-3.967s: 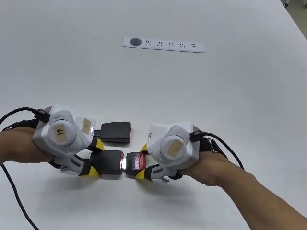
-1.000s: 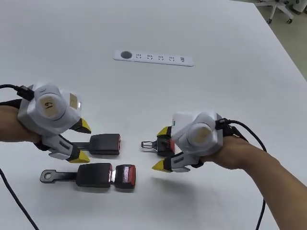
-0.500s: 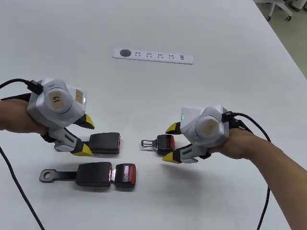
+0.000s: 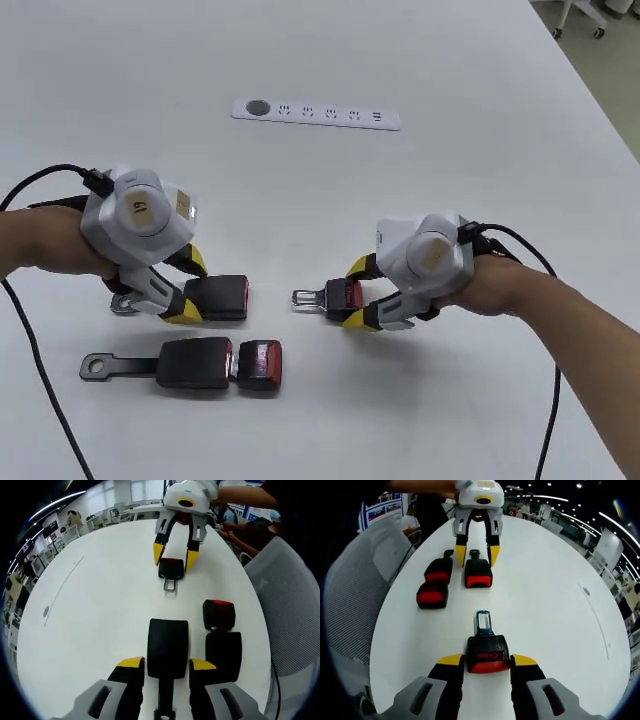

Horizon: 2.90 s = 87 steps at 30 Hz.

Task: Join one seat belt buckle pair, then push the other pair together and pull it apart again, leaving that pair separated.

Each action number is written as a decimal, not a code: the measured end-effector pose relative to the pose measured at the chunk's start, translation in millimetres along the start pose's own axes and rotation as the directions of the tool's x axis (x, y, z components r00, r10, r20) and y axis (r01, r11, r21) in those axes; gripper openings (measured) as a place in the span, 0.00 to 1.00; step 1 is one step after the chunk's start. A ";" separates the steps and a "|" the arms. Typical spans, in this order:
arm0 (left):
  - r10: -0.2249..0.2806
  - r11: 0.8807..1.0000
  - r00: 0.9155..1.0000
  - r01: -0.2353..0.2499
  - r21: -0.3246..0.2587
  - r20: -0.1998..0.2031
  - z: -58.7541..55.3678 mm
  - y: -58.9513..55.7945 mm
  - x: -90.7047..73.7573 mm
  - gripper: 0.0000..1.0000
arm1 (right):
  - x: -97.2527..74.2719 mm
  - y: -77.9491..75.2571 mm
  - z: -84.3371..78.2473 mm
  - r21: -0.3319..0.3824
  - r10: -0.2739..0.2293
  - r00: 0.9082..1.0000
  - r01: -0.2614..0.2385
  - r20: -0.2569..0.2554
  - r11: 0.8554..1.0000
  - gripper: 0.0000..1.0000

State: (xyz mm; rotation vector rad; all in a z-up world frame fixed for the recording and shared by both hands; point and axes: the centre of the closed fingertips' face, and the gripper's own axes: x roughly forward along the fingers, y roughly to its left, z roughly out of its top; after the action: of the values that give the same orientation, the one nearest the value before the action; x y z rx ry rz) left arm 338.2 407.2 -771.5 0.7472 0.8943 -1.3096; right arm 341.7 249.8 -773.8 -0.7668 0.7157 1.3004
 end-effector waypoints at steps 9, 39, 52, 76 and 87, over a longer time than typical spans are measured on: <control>-0.004 1.000 1.000 0.004 0.025 -0.017 -2.2 -2.3 3.8 0.33 | 1.9 -0.8 -1.0 -0.013 0.005 1.000 -0.005 0.000 1.000 0.32; -0.004 1.000 1.000 0.004 0.008 -0.010 -9.0 3.9 7.0 0.31 | 2.3 -1.7 -0.8 0.007 0.017 0.999 -0.017 0.027 1.000 0.29; -0.017 1.000 0.999 0.017 0.005 -0.030 -7.7 1.5 7.5 0.31 | 3.1 -1.2 2.8 -0.002 0.025 1.000 -0.025 0.020 1.000 0.29; -0.032 0.999 0.999 0.034 0.027 -0.042 -6.2 -0.5 6.8 0.30 | 13.6 1.7 21.3 -0.005 0.043 0.998 -0.043 0.039 0.999 0.29; -0.034 0.999 0.998 0.036 0.029 -0.043 -3.7 -3.5 5.6 0.30 | 18.6 4.0 30.3 -0.017 0.052 0.998 -0.051 0.039 0.999 0.29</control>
State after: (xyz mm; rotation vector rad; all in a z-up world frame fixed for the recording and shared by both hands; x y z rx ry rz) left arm 334.4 407.2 -778.0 0.7885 0.9272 -1.3447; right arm 341.2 285.5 -772.3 -0.7374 0.6982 1.3654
